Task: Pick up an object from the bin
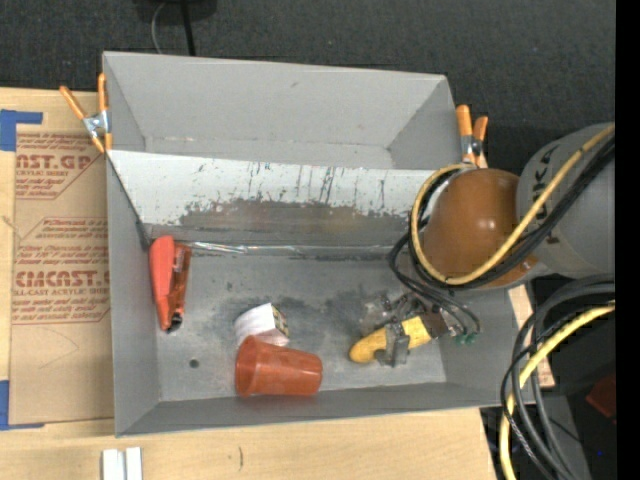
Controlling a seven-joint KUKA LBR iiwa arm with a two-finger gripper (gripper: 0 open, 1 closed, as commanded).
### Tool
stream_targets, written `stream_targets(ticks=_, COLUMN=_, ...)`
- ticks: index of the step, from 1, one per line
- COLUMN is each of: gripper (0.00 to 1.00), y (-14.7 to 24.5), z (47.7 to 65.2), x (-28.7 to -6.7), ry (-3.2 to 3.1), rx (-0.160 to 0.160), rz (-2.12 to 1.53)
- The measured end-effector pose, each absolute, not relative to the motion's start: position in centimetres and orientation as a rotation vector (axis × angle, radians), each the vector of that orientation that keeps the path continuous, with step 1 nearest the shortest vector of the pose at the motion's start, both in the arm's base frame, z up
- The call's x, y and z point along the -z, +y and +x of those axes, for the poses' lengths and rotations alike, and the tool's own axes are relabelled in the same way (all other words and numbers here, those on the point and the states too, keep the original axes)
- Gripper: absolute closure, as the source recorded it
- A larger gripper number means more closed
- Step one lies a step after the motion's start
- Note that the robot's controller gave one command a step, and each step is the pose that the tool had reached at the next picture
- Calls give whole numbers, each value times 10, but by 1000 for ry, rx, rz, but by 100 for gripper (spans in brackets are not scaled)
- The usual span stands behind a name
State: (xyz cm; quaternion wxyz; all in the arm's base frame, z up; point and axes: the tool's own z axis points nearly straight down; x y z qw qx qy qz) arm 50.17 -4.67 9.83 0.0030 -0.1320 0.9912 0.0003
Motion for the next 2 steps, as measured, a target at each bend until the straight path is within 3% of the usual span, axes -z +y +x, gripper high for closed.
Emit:
stream_targets(ticks=1, gripper=100, y=-47, z=502, x=-98, ry=3108, rx=-1, rz=-414)
stream_targets(ticks=2, gripper=100, y=-43, z=503, x=-248, ry=3093, rx=-1, rz=-486)
